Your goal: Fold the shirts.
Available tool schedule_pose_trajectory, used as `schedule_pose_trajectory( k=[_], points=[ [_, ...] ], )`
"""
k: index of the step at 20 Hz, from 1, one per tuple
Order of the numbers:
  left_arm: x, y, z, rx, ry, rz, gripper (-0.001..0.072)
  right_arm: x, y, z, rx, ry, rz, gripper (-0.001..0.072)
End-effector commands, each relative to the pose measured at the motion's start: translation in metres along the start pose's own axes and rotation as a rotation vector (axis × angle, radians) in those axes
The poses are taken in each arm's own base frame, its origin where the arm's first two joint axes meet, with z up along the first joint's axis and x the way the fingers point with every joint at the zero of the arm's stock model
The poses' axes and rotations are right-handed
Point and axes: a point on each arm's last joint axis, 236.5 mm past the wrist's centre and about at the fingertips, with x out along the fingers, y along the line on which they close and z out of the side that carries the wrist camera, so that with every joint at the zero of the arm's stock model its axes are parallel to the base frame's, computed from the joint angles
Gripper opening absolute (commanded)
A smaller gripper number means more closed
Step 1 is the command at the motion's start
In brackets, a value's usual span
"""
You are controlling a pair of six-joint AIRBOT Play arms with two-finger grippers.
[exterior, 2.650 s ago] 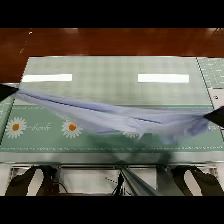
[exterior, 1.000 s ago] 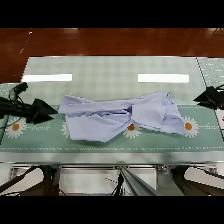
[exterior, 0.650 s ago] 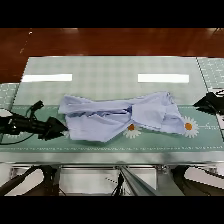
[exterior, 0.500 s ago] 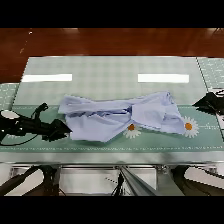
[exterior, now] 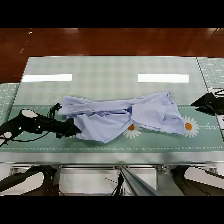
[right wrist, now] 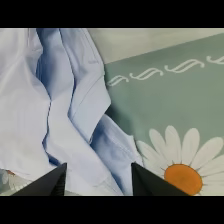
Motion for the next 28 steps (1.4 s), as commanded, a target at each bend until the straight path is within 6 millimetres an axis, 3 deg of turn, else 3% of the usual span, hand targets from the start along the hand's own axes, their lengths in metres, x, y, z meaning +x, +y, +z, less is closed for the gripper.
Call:
schedule_pose_trajectory(
  k=[1, 3, 7, 12, 13, 14, 18, 21, 22, 24, 26, 28],
  points=[
    [0.004, 0.0, -0.003, 0.032, 0.017, 0.002, 0.0018, 0.017, -0.001, -0.02, -0.051, 0.049, 0.033, 0.0489],
    [0.004, -0.001, -0.003, 0.032, 0.018, 0.002, 0.0018, 0.029, -0.005, -0.033, -0.049, 0.076, 0.045, 0.0489],
    [0.004, 0.0, -0.002, 0.032, 0.016, 0.002, 0.0018, 0.042, -0.002, -0.039, -0.05, 0.075, 0.065, 0.0488],
    [0.004, 0.0, 0.0, 0.032, 0.006, 0.006, 0.0018, 0.065, 0.026, -0.051, -0.171, 0.149, 0.064, 0.0487],
    [0.004, 0.001, 0.0, 0.032, 0.004, 0.007, 0.0018, 0.071, 0.03, -0.052, -0.203, 0.162, 0.044, 0.0452],
    [0.004, 0.001, 0.001, 0.032, 0.002, 0.007, 0.0018, 0.076, 0.031, -0.055, -0.225, 0.184, 0.011, 0.0346],
    [-0.001, -0.006, 0.008, 0.05, -0.01, 0.001, 0.0018, 0.078, 0.003, -0.069, -0.246, 0.27, -0.16, 0.0019],
    [-0.013, -0.025, 0.019, 0.121, -0.019, -0.023, 0.0017, 0.072, 0.007, -0.066, -0.231, 0.245, -0.149, 0.0019],
    [-0.022, -0.038, 0.022, 0.179, -0.022, -0.039, 0.0017, 0.067, 0.018, -0.061, -0.233, 0.204, -0.125, 0.0019],
    [-0.056, -0.079, 0.03, 0.38, -0.064, -0.075, 0.0016, 0.048, 0.059, -0.044, -0.246, 0.065, -0.023, 0.0019],
    [-0.119, -0.133, 0.046, 0.544, -0.233, -0.091, 0.0016, 0.012, 0.107, -0.023, -0.285, -0.119, 0.074, 0.0019],
    [-0.211, -0.194, 0.054, 0.712, -0.515, -0.077, 0.0016, -0.041, 0.158, -0.006, -0.352, -0.31, 0.14, 0.0019]
  ],
)
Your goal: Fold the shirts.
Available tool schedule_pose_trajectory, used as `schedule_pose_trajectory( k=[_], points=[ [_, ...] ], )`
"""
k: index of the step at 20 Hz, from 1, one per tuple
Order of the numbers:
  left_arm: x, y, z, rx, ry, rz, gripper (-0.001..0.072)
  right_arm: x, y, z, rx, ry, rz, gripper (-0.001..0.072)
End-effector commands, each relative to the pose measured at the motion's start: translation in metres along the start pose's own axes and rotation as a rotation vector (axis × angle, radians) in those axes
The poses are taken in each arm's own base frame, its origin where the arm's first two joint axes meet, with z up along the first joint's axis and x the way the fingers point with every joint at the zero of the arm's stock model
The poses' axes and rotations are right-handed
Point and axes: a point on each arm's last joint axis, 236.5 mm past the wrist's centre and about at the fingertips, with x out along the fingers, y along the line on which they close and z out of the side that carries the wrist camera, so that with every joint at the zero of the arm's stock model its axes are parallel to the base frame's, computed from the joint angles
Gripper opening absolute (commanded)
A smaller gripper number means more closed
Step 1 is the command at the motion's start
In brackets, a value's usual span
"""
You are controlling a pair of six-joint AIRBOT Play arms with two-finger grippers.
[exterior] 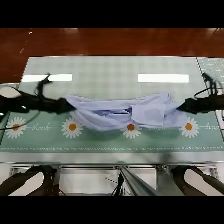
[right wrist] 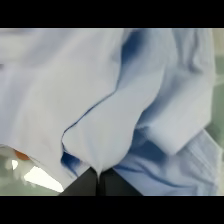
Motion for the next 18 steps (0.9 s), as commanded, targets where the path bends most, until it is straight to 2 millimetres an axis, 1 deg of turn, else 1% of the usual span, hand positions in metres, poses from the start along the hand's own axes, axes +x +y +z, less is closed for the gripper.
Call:
schedule_pose_trajectory(
  k=[1, 2, 3, 4, 5, 6, 7, 8, 9, 10, 11, 14, 16, 18],
  points=[
    [-0.133, -0.095, 0.077, 0.332, -0.383, 0.066, 0.0016, -0.084, 0.084, 0.059, -0.098, -0.351, 0.112, 0.0019],
    [-0.18, -0.122, 0.094, 0.412, -0.529, 0.114, 0.0016, -0.12, 0.108, 0.075, -0.141, -0.467, 0.11, 0.0019],
    [-0.232, -0.152, 0.105, 0.474, -0.687, 0.168, 0.0016, -0.157, 0.129, 0.088, -0.177, -0.58, 0.102, 0.0018],
    [-0.276, -0.177, 0.109, 0.525, -0.823, 0.225, 0.0016, -0.198, 0.151, 0.099, -0.202, -0.706, 0.087, 0.0018],
    [-0.319, -0.201, 0.107, 0.576, -0.95, 0.295, 0.0016, -0.237, 0.172, 0.106, -0.223, -0.826, 0.081, 0.0018],
    [-0.351, -0.221, 0.101, 0.625, -1.045, 0.36, 0.0016, -0.278, 0.194, 0.109, -0.247, -0.945, 0.082, 0.0018],
    [-0.378, -0.239, 0.092, 0.67, -1.116, 0.431, 0.0016, -0.312, 0.214, 0.108, -0.274, -1.037, 0.082, 0.0018],
    [-0.397, -0.249, 0.084, 0.7, -1.159, 0.497, 0.0016, -0.341, 0.232, 0.103, -0.298, -1.113, 0.081, 0.0018],
    [-0.409, -0.258, 0.075, 0.72, -1.185, 0.548, 0.0016, -0.364, 0.247, 0.096, -0.318, -1.163, 0.074, 0.0018],
    [-0.418, -0.262, 0.067, 0.703, -1.204, 0.579, 0.0016, -0.38, 0.257, 0.091, -0.335, -1.193, 0.068, 0.0018],
    [-0.421, -0.265, 0.059, 0.686, -1.209, 0.593, 0.0017, -0.393, 0.269, 0.083, -0.364, -1.218, 0.062, 0.0018],
    [-0.418, -0.278, 0.036, 0.706, -1.192, 0.61, 0.0016, -0.42, 0.293, 0.066, -0.402, -1.265, 0.065, 0.0018],
    [-0.42, -0.292, 0.018, 0.734, -1.22, 0.616, 0.0016, -0.436, 0.307, 0.054, -0.429, -1.301, 0.056, 0.0018],
    [-0.424, -0.302, 0.0, 0.734, -1.255, 0.627, 0.0016, -0.459, 0.317, 0.041, -0.453, -1.362, 0.016, 0.0017]
  ],
)
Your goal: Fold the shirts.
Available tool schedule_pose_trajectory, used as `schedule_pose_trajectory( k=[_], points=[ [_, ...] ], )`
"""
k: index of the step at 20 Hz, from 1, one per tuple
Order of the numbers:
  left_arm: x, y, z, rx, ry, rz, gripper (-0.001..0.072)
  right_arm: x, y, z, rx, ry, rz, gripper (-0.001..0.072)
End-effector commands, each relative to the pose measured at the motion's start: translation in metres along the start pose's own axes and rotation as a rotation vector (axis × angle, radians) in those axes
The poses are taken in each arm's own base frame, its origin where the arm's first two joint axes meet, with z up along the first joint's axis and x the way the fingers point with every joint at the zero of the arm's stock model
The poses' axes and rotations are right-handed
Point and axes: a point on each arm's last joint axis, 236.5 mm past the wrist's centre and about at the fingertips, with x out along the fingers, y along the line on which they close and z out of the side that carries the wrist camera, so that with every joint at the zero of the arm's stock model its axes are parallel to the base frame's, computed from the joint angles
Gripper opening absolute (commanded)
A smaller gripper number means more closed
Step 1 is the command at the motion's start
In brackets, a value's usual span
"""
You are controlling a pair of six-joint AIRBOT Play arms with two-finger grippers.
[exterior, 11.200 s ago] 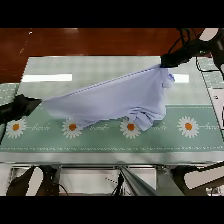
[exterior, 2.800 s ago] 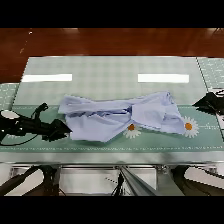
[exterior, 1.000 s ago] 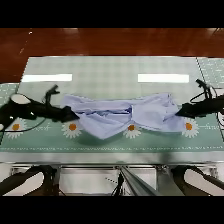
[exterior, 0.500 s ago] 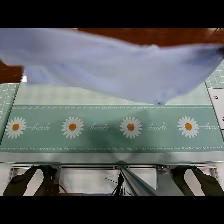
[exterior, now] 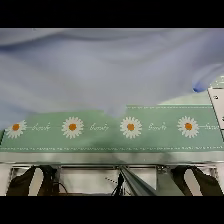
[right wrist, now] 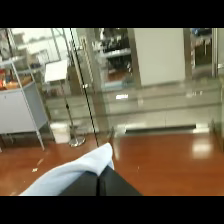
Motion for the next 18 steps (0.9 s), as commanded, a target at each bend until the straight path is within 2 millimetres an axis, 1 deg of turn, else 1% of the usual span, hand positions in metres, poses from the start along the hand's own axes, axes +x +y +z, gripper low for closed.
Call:
schedule_pose_trajectory(
  k=[1, 2, 3, 4, 5, 6, 7, 8, 9, 10, 12, 14, 16, 18],
  points=[
    [-0.036, -0.011, 0.009, 0.001, -0.029, 0.049, 0.0016, -0.031, 0.018, 0.04, -0.063, -0.098, -0.05, 0.0018],
    [-0.043, -0.013, 0.004, -0.007, -0.007, 0.061, 0.0017, -0.04, 0.018, 0.047, -0.081, -0.111, -0.084, 0.0018],
    [-0.048, -0.015, -0.006, -0.016, 0.031, 0.067, 0.0016, -0.047, 0.013, 0.048, -0.11, -0.104, -0.132, 0.0018],
    [-0.051, -0.019, -0.02, -0.021, 0.091, 0.057, 0.0016, -0.054, 0.006, 0.045, -0.142, -0.076, -0.184, 0.0018],
    [-0.052, -0.022, -0.036, -0.026, 0.159, 0.041, 0.0016, -0.059, -0.007, 0.036, -0.166, -0.027, -0.247, 0.0018],
    [-0.051, -0.024, -0.054, -0.052, 0.235, 0.027, 0.0016, -0.062, -0.02, 0.024, -0.175, 0.034, -0.301, 0.0017],
    [-0.05, -0.024, -0.073, -0.072, 0.314, 0.012, 0.0016, -0.063, -0.037, 0.005, -0.179, 0.122, -0.354, 0.0017],
    [-0.047, -0.024, -0.094, -0.105, 0.403, -0.004, 0.0016, -0.062, -0.052, -0.016, -0.186, 0.226, -0.383, 0.0017],
    [-0.043, -0.022, -0.117, -0.152, 0.489, -0.016, 0.0016, -0.058, -0.067, -0.041, -0.189, 0.35, -0.399, 0.0017],
    [-0.037, -0.021, -0.138, -0.191, 0.558, -0.03, 0.0016, -0.052, -0.081, -0.062, -0.17, 0.451, -0.408, 0.0017],
    [-0.021, -0.022, -0.181, -0.278, 0.668, -0.079, 0.0016, -0.031, -0.116, -0.093, -0.12, 0.588, -0.432, 0.0017],
    [-0.004, -0.023, -0.233, -0.39, 0.779, -0.123, 0.0016, 0.002, -0.143, -0.133, -0.041, 0.729, -0.393, 0.0017],
    [0.021, -0.026, -0.273, -0.516, 0.805, -0.161, 0.0017, 0.029, -0.163, -0.188, 0.074, 0.909, -0.318, 0.0017],
    [0.049, -0.023, -0.306, -0.598, 0.783, -0.187, 0.0017, 0.059, -0.183, -0.227, 0.136, 0.999, -0.28, 0.0017]
  ],
)
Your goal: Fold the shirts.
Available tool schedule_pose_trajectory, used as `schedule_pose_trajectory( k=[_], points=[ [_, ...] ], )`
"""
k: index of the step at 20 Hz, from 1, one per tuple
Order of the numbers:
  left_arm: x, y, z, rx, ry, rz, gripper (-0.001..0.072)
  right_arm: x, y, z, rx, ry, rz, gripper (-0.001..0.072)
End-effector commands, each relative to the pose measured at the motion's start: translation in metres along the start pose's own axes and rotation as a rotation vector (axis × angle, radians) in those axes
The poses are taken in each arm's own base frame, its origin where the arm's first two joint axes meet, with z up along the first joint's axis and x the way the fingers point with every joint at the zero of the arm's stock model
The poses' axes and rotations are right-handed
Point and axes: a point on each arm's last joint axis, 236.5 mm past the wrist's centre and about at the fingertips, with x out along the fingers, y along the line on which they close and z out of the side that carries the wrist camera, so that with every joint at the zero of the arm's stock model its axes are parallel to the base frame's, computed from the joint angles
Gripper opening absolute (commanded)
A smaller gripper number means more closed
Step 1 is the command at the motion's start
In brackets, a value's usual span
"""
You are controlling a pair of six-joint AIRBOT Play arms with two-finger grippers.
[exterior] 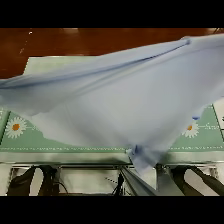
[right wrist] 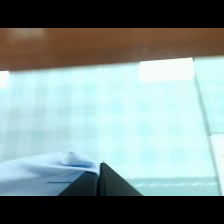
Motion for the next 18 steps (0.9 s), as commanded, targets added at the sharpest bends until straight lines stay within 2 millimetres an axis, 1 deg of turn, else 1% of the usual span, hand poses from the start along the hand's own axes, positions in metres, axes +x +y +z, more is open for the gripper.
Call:
schedule_pose_trajectory(
  k=[1, 3, 4, 6, 8, 9, 11, 12, 14, 16, 18],
  points=[
    [0.072, 0.03, -0.009, -0.147, 0.017, -0.098, 0.0017, 0.099, -0.01, -0.018, 0.039, 0.226, 0.086, 0.0017],
    [0.106, 0.053, -0.007, -0.217, 0.034, -0.11, 0.0017, 0.154, -0.005, -0.009, 0.024, 0.227, 0.1, 0.0017],
    [0.121, 0.063, -0.004, -0.243, 0.043, -0.116, 0.0017, 0.182, 0.001, -0.001, 0.018, 0.204, 0.111, 0.0018],
    [0.152, 0.079, 0.006, -0.262, 0.039, -0.146, 0.0017, 0.231, 0.013, 0.018, 0.015, 0.128, 0.13, 0.0017],
    [0.186, 0.091, 0.009, -0.259, 0.038, -0.166, 0.0017, 0.273, 0.023, 0.03, 0.029, 0.065, 0.142, 0.0018],
    [0.205, 0.098, 0.009, -0.259, 0.041, -0.16, 0.0017, 0.291, 0.026, 0.031, 0.046, 0.052, 0.145, 0.0018],
    [0.24, 0.111, 0.003, -0.276, 0.056, -0.133, 0.0017, 0.326, 0.032, 0.023, 0.082, 0.06, 0.152, 0.0018],
    [0.255, 0.117, -0.001, -0.288, 0.063, -0.118, 0.0017, 0.341, 0.034, 0.016, 0.086, 0.075, 0.154, 0.0018],
    [0.283, 0.128, -0.01, -0.311, 0.076, -0.086, 0.0018, 0.369, 0.034, -0.004, 0.092, 0.127, 0.154, 0.0019],
    [0.303, 0.14, -0.021, -0.336, 0.095, -0.058, 0.0018, 0.387, 0.03, -0.026, 0.098, 0.194, 0.149, 0.0019],
    [0.316, 0.149, -0.033, -0.357, 0.122, -0.043, 0.0018, 0.396, 0.022, -0.047, 0.08, 0.261, 0.12, 0.002]
  ],
)
